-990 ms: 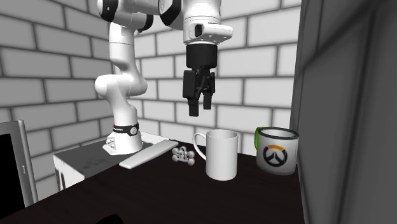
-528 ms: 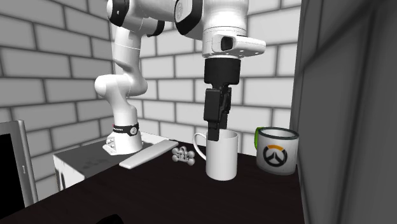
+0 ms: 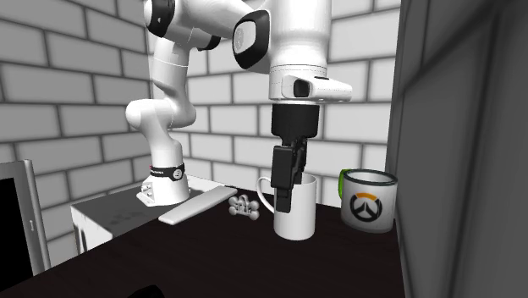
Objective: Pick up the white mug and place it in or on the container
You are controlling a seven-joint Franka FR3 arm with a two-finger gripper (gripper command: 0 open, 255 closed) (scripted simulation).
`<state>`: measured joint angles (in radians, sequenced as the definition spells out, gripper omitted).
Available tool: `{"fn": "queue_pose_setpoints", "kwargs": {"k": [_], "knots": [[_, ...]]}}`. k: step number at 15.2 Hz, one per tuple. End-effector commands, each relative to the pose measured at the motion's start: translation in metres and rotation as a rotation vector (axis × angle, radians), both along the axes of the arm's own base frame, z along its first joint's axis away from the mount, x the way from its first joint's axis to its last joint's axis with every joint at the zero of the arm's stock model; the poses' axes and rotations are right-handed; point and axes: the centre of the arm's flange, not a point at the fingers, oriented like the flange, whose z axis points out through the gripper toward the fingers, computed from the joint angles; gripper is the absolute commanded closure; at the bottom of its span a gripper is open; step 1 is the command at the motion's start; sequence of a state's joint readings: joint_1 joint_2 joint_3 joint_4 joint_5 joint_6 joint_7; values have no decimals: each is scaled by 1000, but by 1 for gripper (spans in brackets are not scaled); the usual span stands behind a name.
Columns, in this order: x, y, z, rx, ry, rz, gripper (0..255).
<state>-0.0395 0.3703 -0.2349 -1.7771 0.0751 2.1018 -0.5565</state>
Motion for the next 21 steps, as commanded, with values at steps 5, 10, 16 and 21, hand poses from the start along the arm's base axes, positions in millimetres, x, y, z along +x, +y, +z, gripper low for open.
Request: {"fn": "queue_pose_setpoints", "kwargs": {"k": [5,10,16,21], "knots": [[1,0,-2,0,-1,0,0],[1,0,-2,0,-1,0,255],[1,0,-2,0,-1,0,255],[1,0,25,0,-1,0,255]]}}
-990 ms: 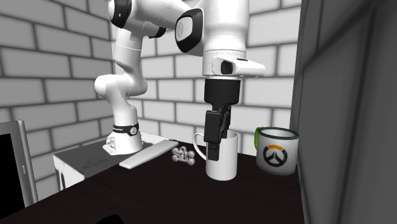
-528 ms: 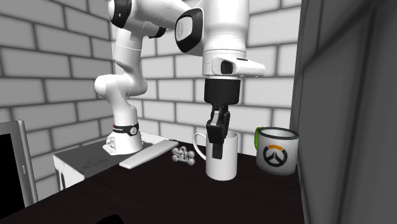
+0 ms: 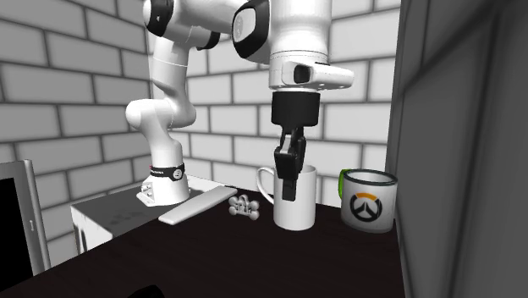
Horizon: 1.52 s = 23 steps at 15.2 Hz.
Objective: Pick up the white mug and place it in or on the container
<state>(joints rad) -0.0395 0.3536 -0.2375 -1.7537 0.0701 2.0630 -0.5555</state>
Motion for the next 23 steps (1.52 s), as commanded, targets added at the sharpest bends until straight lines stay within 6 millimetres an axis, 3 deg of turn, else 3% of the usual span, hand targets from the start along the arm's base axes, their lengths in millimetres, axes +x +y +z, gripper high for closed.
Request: {"fn": "queue_pose_setpoints", "kwargs": {"k": [1,23], "knots": [[0,1,12,0,0,0,255],[0,1,128,0,0,0,255]]}}
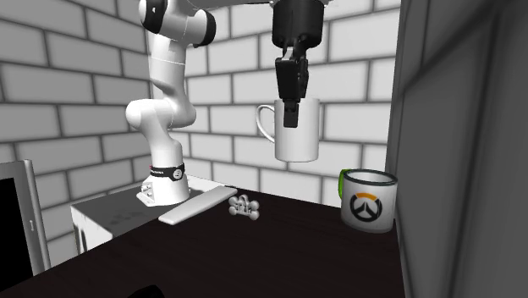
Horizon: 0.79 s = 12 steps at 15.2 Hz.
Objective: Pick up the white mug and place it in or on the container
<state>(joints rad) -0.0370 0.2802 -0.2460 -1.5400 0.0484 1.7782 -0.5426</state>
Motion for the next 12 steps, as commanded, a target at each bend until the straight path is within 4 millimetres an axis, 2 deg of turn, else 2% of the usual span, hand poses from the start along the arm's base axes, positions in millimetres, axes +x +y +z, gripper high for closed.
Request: {"fn": "queue_pose_setpoints", "kwargs": {"k": [1,5,12], "knots": [[0,0,11,0,0,0,255],[0,0,29,0,0,0,255],[44,79,45,0,0,0,255]]}}
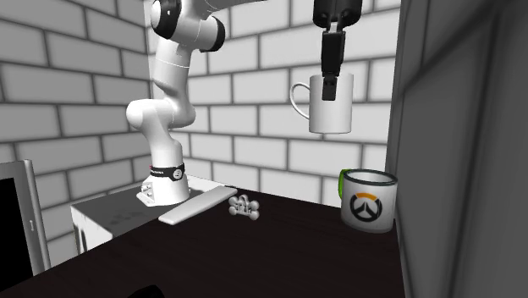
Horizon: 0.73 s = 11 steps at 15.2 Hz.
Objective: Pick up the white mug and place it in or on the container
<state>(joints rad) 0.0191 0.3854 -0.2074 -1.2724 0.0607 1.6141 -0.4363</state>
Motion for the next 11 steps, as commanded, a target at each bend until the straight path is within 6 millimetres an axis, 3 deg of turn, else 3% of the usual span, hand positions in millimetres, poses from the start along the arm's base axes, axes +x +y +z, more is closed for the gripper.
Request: {"fn": "queue_pose_setpoints", "kwargs": {"k": [1,4,11], "knots": [[12,25,3,0,0,-1,255],[33,63,11,0,0,-1,255],[33,63,-26,0,0,-1,255]]}}
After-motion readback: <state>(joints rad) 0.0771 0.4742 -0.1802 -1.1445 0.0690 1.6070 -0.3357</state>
